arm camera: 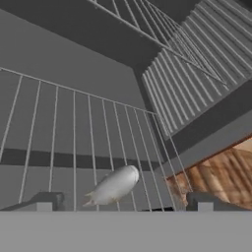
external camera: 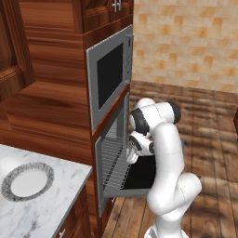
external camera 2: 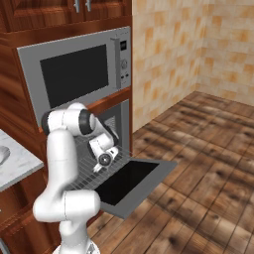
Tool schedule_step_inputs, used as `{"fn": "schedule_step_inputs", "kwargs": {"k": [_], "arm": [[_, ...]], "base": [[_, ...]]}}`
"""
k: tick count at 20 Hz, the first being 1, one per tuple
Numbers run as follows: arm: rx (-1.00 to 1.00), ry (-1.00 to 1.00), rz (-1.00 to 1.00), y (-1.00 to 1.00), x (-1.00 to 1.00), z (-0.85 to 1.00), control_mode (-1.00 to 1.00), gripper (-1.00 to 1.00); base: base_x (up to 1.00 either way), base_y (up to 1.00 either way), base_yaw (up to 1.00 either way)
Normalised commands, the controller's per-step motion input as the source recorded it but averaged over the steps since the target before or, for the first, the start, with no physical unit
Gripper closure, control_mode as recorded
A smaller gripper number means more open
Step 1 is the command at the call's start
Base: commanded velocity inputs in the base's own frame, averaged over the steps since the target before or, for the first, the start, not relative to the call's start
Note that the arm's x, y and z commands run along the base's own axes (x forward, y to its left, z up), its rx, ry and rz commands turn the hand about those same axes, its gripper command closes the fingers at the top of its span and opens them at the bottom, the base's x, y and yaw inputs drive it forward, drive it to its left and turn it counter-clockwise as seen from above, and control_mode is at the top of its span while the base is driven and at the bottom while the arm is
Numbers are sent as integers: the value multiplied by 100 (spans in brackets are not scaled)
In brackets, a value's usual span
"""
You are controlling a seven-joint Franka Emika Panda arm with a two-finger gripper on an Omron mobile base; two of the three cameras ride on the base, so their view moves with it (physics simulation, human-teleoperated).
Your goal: Place the fish on the bottom rack of the oven, and slide the tray back inside. Close the oven door.
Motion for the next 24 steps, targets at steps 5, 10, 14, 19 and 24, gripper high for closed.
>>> {"fn": "schedule_step_inputs", "kwargs": {"k": [5,10,14,19,24], "arm": [[0,1,0,-70,-30,74,-100,-100],[-2,19,0,-57,-16,25,-100,-100],[-2,26,0,-48,-22,0,-100,-100],[0,5,0,-51,-43,-21,-100,-100],[4,-12,4,-39,-22,-82,-100,-100]], "base": [[0,0,0],[0,0,0],[0,0,0],[0,0,0],[0,0,0]]}}
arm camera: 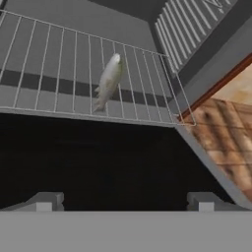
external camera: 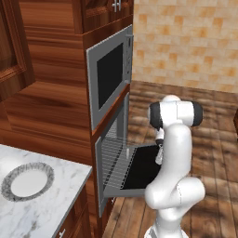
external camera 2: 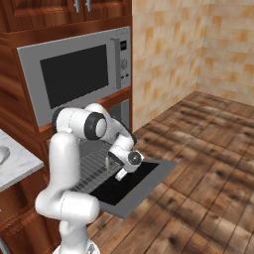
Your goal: Place the fish on the bottom rack of the oven, and slide the tray back inside. Close the oven door.
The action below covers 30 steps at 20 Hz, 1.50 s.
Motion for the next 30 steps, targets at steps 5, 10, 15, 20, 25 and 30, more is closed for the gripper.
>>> {"fn": "schedule_step_inputs", "kwargs": {"k": [5,10,15,20,25,30], "arm": [[2,-23,9,6,0,-82,-100,-100],[0,-9,12,41,8,-50,-100,-100],[0,11,9,45,9,-6,-100,-100],[0,24,5,14,3,8,-100,-100],[-1,15,2,19,21,-5,-100,-100],[-3,0,2,20,25,-34,-100,-100]], "base": [[0,0,0],[0,0,0],[0,0,0],[0,0,0],[0,0,0],[0,0,0]]}}
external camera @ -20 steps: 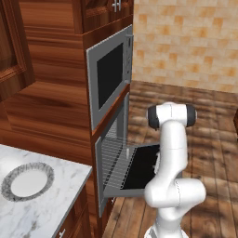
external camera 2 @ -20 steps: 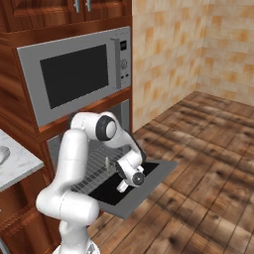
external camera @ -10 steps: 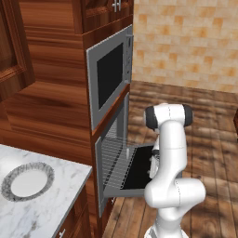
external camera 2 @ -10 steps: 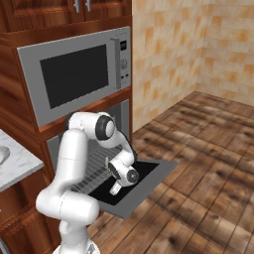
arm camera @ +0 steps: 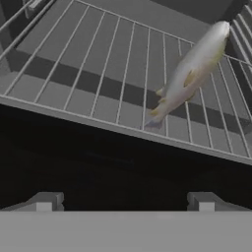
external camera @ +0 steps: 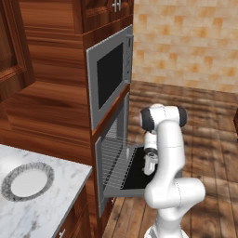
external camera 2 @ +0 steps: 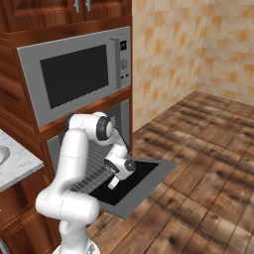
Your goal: Place the fish on the bottom rack of the oven, and slide the tray back inside. Close the oven door.
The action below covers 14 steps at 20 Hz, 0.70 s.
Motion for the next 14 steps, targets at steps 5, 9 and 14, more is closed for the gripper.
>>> {"fn": "schedule_step_inputs", "kwargs": {"k": [5,9,14], "arm": [[-5,-1,3,11,15,-71,-100,-100],[0,-3,1,16,27,-44,-100,-100],[0,0,0,21,41,-5,-100,-100]], "base": [[0,0,0],[0,0,0],[0,0,0]]}}
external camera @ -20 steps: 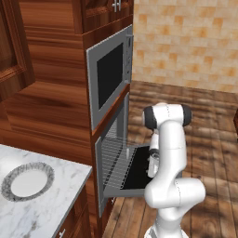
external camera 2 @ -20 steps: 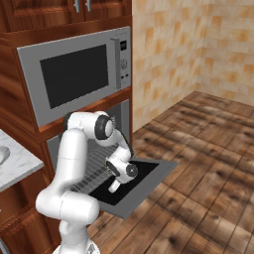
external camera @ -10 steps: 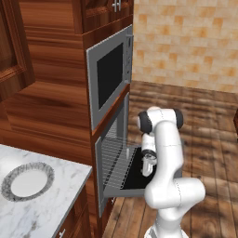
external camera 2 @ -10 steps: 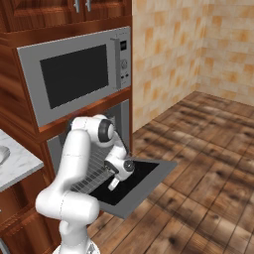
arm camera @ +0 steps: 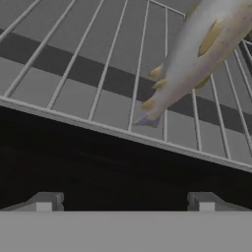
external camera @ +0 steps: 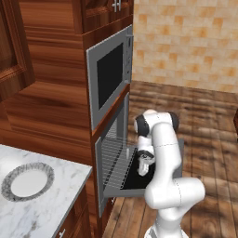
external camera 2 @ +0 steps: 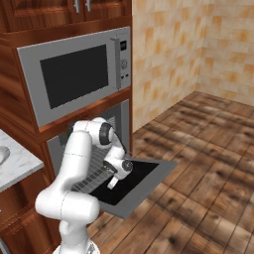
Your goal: Place the fish on the bottom rack of the oven, and slide the tray back inside. Close the oven door.
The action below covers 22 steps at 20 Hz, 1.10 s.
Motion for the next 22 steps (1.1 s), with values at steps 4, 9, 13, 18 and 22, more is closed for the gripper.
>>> {"fn": "schedule_step_inputs", "kwargs": {"k": [4,9,13,18,22], "arm": [[0,0,0,24,43,-42,-100,-100],[0,0,0,19,45,-58,-100,-100],[0,0,0,31,51,-69,-100,-100],[0,-4,0,40,43,-98,-100,-100],[1,-9,0,72,45,-68,-100,-100]], "base": [[0,0,0],[0,0,0],[0,0,0],[0,0,0],[0,0,0]]}}
